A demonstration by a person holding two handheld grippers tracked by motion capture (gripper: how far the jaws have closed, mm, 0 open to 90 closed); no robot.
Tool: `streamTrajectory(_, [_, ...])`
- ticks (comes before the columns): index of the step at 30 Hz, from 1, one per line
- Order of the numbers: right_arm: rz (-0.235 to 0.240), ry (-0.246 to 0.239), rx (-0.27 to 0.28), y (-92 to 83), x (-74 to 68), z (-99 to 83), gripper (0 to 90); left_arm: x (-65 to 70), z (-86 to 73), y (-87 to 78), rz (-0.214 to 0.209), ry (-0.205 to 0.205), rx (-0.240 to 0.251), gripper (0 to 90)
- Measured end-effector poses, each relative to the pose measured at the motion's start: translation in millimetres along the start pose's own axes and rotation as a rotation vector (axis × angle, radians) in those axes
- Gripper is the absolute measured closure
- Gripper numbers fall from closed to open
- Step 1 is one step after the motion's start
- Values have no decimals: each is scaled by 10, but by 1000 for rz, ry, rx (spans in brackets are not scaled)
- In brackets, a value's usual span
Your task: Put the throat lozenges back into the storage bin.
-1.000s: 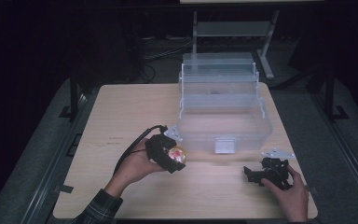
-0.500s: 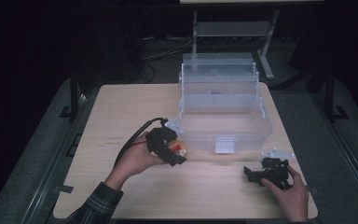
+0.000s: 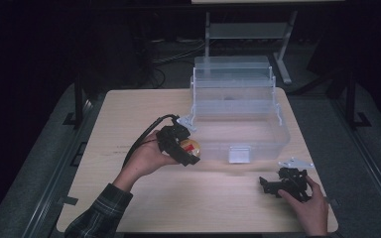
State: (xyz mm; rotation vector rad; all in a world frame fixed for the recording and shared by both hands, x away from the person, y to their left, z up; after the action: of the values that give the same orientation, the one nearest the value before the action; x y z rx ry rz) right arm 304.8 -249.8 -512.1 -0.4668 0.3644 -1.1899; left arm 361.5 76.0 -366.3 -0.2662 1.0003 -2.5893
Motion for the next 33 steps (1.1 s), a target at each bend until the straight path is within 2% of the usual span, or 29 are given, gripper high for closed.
streamTrajectory(20, [0, -1, 0, 1, 1, 0, 0, -236, 207, 107, 27, -21, 11, 198])
streamTrajectory(33, [-1, 0, 0, 1, 0, 0, 0, -355, 347, 208, 35, -17, 4, 198])
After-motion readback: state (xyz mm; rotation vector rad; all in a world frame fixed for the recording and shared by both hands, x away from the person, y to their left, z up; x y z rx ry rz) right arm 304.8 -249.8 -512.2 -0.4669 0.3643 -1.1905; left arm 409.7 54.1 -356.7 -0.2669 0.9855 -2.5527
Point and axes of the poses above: each handheld gripper's, and its own axes: y roughly forward along the jaws, z roughly out of its top, x roughly to its right, the point moved 4 cm from there along y, roughly forward along the jaws, and after that the axes turned 14 degrees about x, right-handed, at the moved point
